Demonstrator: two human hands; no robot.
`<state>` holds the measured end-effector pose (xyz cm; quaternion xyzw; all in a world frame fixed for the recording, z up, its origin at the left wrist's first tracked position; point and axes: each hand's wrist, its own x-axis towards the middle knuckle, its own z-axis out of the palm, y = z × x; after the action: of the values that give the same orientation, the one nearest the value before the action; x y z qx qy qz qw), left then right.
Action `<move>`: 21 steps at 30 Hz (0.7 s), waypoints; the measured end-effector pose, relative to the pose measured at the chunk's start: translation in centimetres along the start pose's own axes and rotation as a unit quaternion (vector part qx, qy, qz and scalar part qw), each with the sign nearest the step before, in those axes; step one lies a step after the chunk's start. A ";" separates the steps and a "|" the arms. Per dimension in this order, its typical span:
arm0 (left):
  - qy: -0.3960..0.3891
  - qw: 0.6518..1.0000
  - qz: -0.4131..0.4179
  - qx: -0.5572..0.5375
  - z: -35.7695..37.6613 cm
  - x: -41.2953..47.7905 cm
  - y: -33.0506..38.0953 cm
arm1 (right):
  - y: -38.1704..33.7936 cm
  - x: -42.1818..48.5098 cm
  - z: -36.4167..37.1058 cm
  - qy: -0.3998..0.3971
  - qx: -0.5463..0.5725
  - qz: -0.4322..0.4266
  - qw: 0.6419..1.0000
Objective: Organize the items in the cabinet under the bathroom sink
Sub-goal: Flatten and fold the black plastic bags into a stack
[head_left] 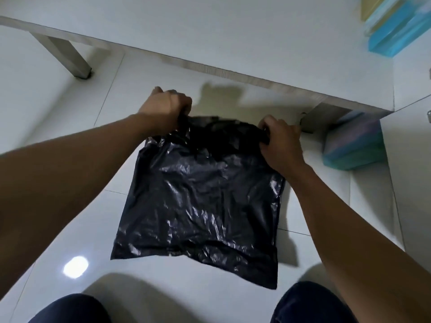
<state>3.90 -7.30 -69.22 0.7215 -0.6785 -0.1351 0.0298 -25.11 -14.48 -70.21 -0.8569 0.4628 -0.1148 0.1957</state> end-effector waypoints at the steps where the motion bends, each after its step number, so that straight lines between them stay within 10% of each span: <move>1: 0.020 0.999 0.036 0.020 0.0 -0.4 -0.1 | -0.2 -0.4 0.1 -0.003 -0.012 -0.017 1.000; 8: 0.053 0.984 0.117 0.124 2.9 -3.8 -0.8 | -0.7 -3.9 2.2 -0.082 -0.036 -0.047 0.995; 14: -0.125 0.977 0.089 0.147 2.6 -4.8 -0.6 | -0.4 -5.5 2.1 -0.236 0.015 -0.017 0.972; 21: -0.129 0.987 0.066 0.072 1.1 -4.0 0.3 | -1.7 -3.1 2.5 -0.150 -0.014 0.031 0.988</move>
<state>3.16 -3.23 -69.57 0.6519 -0.7307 -0.1757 -0.1011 -24.57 -10.52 -71.76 -0.8524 0.4561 0.0277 0.2541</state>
